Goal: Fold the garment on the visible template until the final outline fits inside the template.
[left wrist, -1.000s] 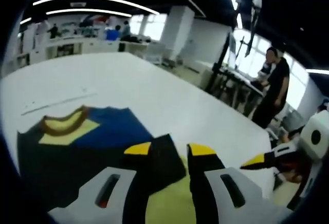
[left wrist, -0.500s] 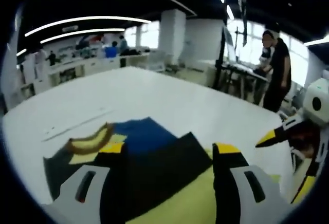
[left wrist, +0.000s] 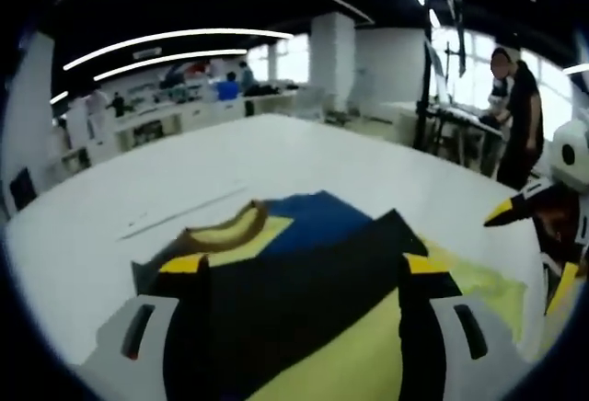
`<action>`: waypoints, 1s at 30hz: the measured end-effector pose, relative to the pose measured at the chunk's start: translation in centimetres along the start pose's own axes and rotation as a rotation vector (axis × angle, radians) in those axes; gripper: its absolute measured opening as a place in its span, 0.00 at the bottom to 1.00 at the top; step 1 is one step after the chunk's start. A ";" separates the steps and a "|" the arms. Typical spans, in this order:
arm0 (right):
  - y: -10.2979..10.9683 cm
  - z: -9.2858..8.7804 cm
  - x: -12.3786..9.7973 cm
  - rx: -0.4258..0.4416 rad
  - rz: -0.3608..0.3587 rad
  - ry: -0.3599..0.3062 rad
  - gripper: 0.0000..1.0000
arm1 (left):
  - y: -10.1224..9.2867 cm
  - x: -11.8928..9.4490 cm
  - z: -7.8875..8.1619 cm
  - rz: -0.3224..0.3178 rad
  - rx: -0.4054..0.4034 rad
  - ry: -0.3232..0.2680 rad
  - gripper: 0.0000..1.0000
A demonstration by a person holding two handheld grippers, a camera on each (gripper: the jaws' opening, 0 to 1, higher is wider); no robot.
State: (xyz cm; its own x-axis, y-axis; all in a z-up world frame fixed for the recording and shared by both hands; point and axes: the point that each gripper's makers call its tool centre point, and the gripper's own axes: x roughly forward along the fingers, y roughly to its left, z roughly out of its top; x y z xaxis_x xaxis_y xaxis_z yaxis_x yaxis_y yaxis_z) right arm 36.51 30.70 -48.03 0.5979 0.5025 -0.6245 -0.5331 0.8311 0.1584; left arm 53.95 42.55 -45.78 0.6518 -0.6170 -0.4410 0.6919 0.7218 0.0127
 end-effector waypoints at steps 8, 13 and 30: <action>-0.1 0.4 0.4 -0.003 0.006 -0.006 0.99 | 2.8 -1.6 -1.2 0.039 0.006 0.008 0.78; -0.3 0.6 0.5 -0.003 0.001 -0.013 0.99 | 4.1 -2.6 -2.1 0.049 0.033 0.025 0.75; 0.1 0.7 1.4 0.002 0.015 -0.021 0.99 | 8.3 -6.2 -6.0 0.102 -0.004 0.061 0.54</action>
State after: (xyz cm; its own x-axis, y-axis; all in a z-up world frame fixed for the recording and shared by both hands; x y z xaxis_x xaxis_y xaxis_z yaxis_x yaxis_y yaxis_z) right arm 37.67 31.64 -48.36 0.6024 0.5197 -0.6058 -0.5408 0.8240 0.1691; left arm 53.80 54.26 -48.31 0.6988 -0.5203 -0.4910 0.6214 0.7814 0.0564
